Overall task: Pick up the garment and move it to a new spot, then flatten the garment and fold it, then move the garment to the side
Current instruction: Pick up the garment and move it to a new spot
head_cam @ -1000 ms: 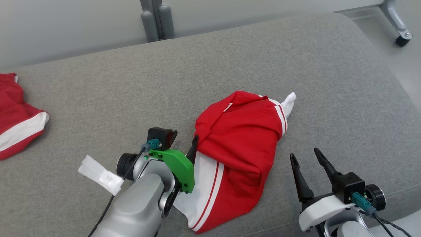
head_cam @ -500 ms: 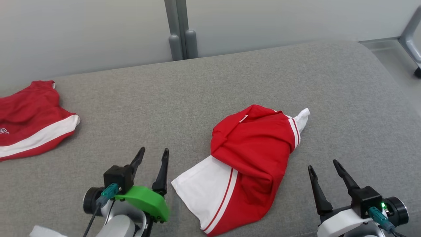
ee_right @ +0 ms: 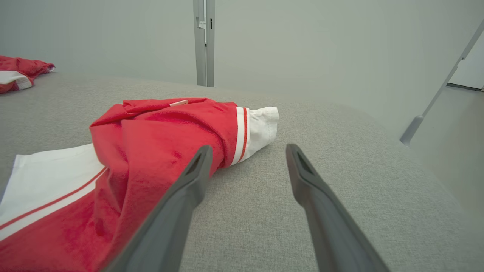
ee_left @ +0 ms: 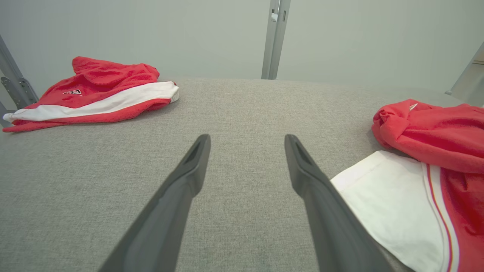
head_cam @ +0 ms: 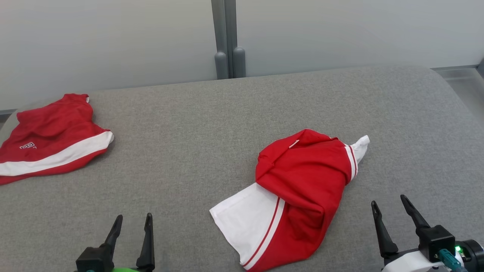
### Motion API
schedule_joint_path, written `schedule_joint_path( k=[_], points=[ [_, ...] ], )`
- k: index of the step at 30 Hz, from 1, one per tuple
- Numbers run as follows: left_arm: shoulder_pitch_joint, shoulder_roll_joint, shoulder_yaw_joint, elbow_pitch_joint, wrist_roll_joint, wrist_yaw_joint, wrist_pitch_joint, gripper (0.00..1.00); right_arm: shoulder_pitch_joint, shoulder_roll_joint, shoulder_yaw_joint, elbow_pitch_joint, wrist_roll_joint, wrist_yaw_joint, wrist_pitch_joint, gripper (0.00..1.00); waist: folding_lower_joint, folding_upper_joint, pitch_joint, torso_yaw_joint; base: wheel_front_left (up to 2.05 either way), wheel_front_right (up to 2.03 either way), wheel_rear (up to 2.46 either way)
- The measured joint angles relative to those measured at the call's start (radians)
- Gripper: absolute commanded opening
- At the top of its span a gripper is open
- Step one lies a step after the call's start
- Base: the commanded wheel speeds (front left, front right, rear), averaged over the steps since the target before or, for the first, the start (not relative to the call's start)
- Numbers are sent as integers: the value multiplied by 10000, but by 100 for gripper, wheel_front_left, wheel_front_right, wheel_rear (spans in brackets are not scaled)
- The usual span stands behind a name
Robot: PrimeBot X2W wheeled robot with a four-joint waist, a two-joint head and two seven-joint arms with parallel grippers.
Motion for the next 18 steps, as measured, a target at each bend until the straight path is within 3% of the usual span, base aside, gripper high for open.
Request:
schedule_joint_path(
  k=[9, 18],
  points=[
    [965, -702, 1429, 17, 439, -802, 2, 100, 218, 167, -740, -82, 2, -2, 0, 100, 0, 0, -164, -43, 0, 0, 0],
    [1533, -1310, 2374, 151, 777, -1331, 0, 100, 216, 153, -709, 31, 0, 0, 0, 100, 0, 0, -307, -348, 0, 0, 0]
  ],
)
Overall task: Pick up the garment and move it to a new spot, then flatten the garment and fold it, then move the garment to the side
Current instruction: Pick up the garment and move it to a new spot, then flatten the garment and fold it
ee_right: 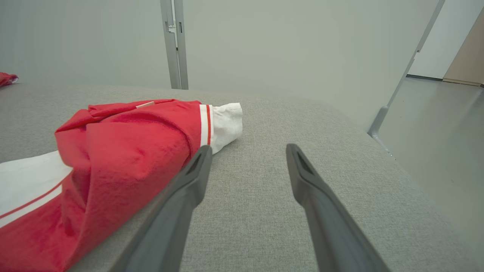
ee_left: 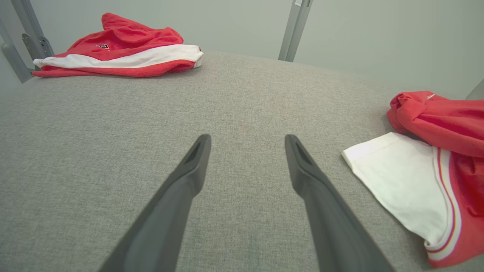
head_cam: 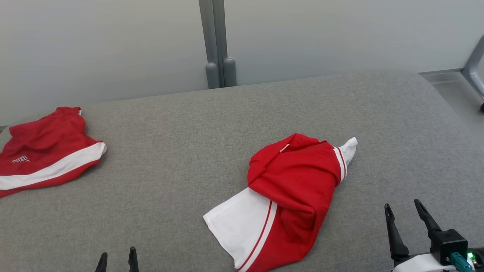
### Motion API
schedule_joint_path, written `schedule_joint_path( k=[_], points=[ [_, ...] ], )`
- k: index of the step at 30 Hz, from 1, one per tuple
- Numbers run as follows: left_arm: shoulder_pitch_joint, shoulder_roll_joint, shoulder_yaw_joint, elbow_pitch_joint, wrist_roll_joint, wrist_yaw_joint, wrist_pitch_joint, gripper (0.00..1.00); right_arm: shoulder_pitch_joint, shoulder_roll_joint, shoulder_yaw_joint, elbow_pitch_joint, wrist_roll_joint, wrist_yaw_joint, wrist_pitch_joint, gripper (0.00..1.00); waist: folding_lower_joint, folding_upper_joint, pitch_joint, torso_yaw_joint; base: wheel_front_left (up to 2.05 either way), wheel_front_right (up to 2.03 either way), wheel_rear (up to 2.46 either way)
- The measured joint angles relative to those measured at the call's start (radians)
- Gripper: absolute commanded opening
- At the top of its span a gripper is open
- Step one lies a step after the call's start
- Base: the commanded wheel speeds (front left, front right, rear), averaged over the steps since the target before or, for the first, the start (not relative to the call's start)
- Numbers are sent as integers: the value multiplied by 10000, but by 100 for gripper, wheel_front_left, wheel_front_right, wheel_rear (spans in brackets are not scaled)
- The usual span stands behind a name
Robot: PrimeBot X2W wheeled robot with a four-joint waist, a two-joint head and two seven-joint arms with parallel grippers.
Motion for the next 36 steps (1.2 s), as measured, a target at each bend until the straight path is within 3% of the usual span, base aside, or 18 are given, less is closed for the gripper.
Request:
schedule_joint_path(
  k=[17, 36],
  points=[
    [22, -418, 767, 288, 594, -537, 0, 100, -71, -10, 192, 100, 71, 0, 0, 100, 0, 0, 6, 187, 0, 0, 0],
    [-17, -500, 989, 430, 767, -719, 0, 100, -171, -35, 431, 194, 159, 0, 0, 100, 0, 0, 84, 380, 0, 0, 0]
  ],
)
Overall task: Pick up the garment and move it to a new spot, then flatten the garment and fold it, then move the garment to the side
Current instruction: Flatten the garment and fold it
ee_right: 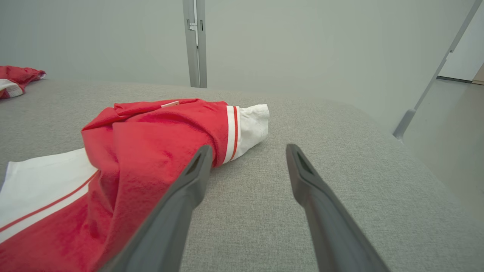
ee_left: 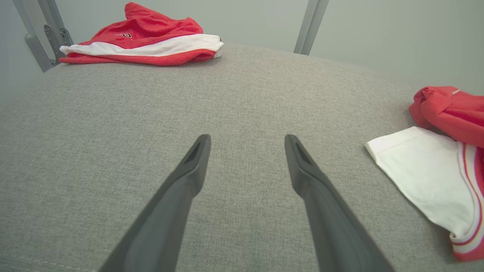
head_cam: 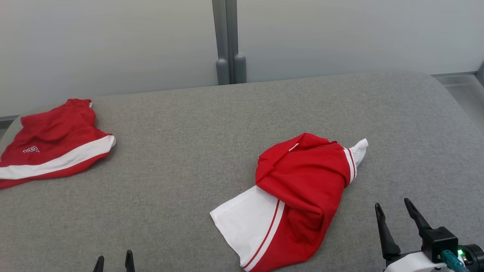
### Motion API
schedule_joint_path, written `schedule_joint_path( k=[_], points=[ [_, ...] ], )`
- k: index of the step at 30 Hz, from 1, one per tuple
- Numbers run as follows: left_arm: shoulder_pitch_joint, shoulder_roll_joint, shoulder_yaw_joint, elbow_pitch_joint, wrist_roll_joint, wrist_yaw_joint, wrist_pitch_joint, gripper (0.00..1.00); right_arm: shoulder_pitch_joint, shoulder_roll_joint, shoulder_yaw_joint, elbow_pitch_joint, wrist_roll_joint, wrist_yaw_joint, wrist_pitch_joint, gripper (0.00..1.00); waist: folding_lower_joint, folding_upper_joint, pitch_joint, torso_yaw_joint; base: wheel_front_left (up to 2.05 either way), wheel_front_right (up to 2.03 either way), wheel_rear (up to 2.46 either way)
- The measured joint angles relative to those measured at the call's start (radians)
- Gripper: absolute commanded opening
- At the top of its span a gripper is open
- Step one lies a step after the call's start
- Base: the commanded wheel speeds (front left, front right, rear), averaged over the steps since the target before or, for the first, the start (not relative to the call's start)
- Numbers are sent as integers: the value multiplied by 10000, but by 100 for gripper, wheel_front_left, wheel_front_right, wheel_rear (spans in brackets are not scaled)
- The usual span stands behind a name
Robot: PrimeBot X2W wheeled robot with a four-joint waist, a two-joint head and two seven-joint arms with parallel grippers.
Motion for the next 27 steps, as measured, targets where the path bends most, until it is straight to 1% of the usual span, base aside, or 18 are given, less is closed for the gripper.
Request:
schedule_joint_path(
  k=[8, 14, 16, 21, 27],
  points=[
    [-148, -10, -221, 188, -2, -59, 0, 100, -45, -13, 84, 29, 25, -2, 0, 100, 0, 0, 27, -205, 0, 0, 0],
    [-773, -12, -1139, 926, -192, -128, 79, 100, -135, -52, 224, 58, 27, 0, 0, 100, 0, 0, 102, -428, 0, 0, 0],
    [-1144, 2, -1530, 1218, -282, -132, 280, 100, -199, -82, 238, 58, 29, 0, 0, 100, 0, 0, 129, -539, 0, 0, 0],
    [-2218, 100, -2546, 1894, -675, -146, 1156, 100, -258, -71, 286, 84, 44, 0, 0, 100, 0, 0, 221, -862, 0, 0, 0],
    [-3366, 230, -3152, 2815, -1012, -146, 2266, 100, -343, -8, 316, 111, 59, -2, 0, 100, 0, 0, 358, -1339, 0, 0, 0]
  ],
)
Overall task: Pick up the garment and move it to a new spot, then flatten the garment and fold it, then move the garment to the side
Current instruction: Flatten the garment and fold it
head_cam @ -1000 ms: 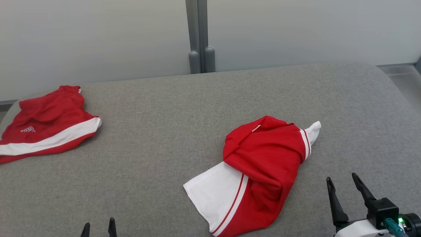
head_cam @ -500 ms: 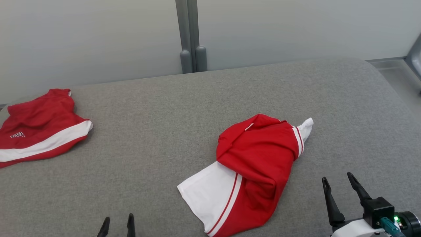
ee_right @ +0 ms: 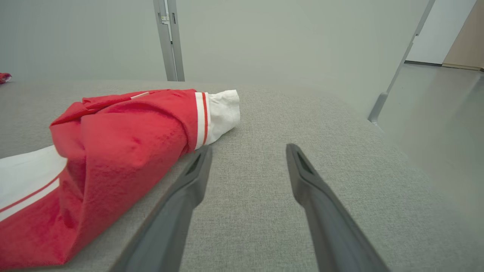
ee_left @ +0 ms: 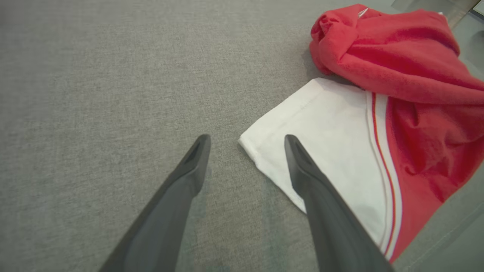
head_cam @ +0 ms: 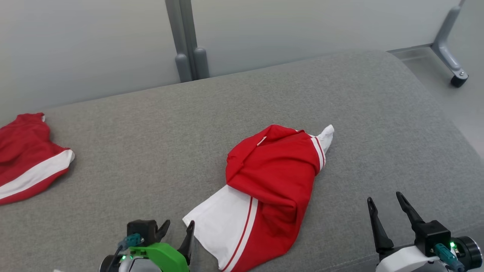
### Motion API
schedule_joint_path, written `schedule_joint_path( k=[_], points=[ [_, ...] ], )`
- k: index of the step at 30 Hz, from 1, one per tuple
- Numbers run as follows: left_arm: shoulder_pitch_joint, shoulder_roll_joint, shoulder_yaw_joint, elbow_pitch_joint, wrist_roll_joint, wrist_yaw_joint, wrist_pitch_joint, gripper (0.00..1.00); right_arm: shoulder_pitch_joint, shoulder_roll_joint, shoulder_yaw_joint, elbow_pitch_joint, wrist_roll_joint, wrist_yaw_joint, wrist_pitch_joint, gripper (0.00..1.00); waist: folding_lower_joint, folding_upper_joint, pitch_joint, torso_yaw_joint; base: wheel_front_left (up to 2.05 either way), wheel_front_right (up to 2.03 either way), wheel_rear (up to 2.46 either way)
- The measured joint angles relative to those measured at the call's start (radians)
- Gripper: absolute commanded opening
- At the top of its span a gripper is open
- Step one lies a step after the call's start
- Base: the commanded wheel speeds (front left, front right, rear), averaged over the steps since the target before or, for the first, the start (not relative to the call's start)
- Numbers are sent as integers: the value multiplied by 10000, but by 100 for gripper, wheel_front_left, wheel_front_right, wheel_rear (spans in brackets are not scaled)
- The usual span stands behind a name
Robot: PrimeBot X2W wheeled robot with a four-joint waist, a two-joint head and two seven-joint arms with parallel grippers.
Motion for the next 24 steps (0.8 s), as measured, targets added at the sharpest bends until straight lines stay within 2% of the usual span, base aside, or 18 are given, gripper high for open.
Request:
schedule_joint_path(
  k=[10, 11, 12, 13, 19, 24],
  points=[
    [-822, 71, -205, 1484, -174, 71, 899, 100, -64, 75, -52, 21, 38, 0, 0, 100, 0, 0, 238, -827, 0, 0, 0],
    [-866, 69, -232, 1580, -205, 71, 936, 59, -64, 86, -56, 23, 38, 2, 0, 100, 0, 0, 256, -890, 0, 0, 0],
    [-866, 69, -232, 1580, -205, 71, 936, 9, -64, 86, -56, 23, 38, 2, 0, 100, 0, 0, 256, -890, 0, 0, 0],
    [-917, 65, -242, 1655, -276, 69, 961, 0, -64, 96, -71, 27, 40, 0, 0, 100, 0, 0, 273, -946, 0, 0, 0],
    [-989, -21, -489, 1659, -894, 27, 986, 0, -62, 174, -125, 54, 40, 0, 0, 100, 0, 0, 302, -1068, 0, 0, 0],
    [-1174, -109, -725, 610, -2098, 10, 1354, 0, -60, 261, -125, 82, 42, 2, 0, 100, 0, 0, 266, -968, 0, 0, 0]
  ],
)
